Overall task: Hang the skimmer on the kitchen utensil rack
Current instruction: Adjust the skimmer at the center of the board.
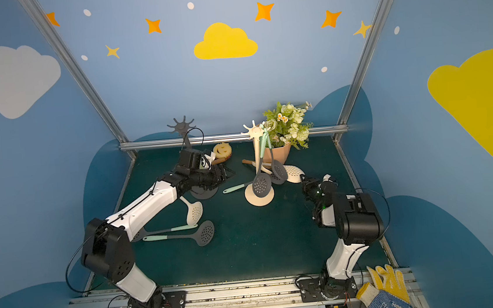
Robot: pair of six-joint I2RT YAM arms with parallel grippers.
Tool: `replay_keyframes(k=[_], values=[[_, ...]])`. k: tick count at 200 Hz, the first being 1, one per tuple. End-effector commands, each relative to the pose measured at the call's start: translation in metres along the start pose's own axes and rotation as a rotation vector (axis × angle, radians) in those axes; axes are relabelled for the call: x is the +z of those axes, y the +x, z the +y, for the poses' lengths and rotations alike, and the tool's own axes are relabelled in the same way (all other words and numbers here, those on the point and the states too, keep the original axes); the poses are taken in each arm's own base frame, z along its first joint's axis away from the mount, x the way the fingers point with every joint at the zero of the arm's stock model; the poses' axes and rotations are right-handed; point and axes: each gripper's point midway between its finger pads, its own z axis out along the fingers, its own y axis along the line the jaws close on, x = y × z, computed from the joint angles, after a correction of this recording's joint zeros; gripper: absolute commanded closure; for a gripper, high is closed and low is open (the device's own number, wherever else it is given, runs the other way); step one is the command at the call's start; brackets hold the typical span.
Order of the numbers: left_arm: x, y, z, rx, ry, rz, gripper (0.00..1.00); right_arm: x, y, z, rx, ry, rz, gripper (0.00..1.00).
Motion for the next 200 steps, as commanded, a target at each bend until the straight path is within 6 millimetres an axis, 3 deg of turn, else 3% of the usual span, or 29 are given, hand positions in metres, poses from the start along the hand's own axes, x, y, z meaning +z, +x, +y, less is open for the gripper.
replay_keyframes(k=[1, 49, 98, 149, 200], values=[[-0.007, -0.003, -0.01, 0.025, 0.032, -0.017, 0.27, 0.005, -0.006, 0.016, -0.028, -0.103, 0.021, 0.83], [-0.006, -0.002, -0.01, 0.033, 0.032, -0.016, 0.27, 0.004, -0.023, 0.002, -0.016, -0.091, 0.007, 0.83], [-0.002, 0.001, -0.009, 0.03, 0.034, -0.005, 0.28, -0.014, -0.051, 0.014, 0.006, -0.123, -0.024, 0.84], [0.0, 0.001, -0.009, 0.026, 0.036, 0.0, 0.28, -0.029, -0.066, 0.016, 0.015, -0.132, -0.036, 0.84], [0.0, 0.002, -0.01, 0.024, 0.042, 0.003, 0.28, -0.053, -0.083, 0.042, -0.019, -0.182, -0.068, 0.84]])
